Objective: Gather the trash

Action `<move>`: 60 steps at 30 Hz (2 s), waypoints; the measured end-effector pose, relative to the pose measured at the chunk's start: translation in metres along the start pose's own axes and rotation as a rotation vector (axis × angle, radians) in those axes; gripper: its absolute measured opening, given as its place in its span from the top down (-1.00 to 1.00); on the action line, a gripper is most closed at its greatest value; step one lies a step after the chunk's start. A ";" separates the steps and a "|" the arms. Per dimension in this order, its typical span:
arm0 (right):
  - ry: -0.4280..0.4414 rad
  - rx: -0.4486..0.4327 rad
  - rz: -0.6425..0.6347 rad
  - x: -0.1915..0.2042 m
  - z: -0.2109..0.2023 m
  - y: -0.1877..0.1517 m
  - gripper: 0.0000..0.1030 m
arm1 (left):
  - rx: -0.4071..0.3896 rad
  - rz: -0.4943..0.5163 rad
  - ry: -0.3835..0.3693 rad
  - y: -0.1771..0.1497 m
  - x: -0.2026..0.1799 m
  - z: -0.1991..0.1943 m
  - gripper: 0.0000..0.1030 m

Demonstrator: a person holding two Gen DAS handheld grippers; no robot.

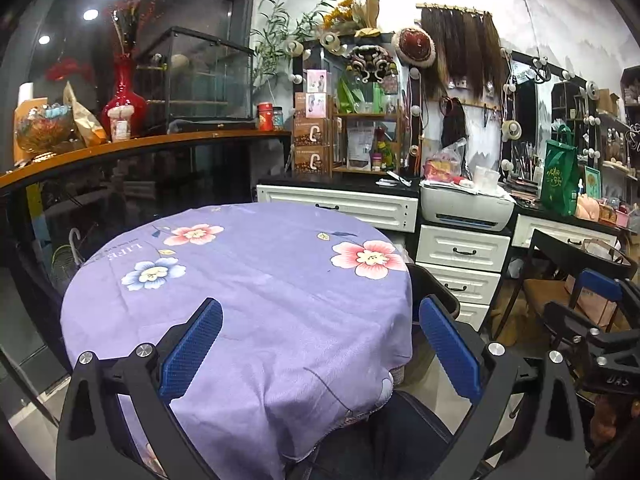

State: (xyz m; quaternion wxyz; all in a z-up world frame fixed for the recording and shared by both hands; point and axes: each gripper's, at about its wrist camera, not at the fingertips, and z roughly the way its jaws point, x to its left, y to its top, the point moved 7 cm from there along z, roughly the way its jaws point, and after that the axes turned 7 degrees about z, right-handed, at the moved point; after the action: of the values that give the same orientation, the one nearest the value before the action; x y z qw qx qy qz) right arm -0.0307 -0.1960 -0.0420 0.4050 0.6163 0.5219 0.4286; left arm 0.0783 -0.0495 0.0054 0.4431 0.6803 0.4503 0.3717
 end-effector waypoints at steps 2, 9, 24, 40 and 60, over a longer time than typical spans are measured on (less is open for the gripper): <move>0.009 -0.038 -0.010 0.003 -0.012 0.002 -0.89 | -0.007 -0.016 -0.004 -0.001 0.001 -0.007 -0.90; 0.036 -0.124 -0.034 0.008 -0.032 0.008 -0.89 | -0.040 -0.006 0.012 -0.005 0.000 -0.013 -0.90; 0.067 -0.166 -0.035 0.007 -0.042 0.013 -0.89 | -0.035 -0.041 0.048 -0.010 0.011 -0.010 -0.90; 0.083 -0.157 0.002 -0.001 -0.040 0.016 -0.89 | -0.026 -0.016 0.046 -0.011 0.004 -0.011 -0.90; 0.096 -0.137 -0.002 0.002 -0.035 0.011 -0.89 | -0.024 -0.015 0.074 -0.012 0.005 -0.013 -0.90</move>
State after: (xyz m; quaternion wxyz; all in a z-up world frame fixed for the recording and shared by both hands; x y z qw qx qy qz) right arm -0.0603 -0.1931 -0.0209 0.4211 0.5652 0.5107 0.4923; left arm 0.0650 -0.0391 -0.0014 0.4370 0.6571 0.4671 0.3988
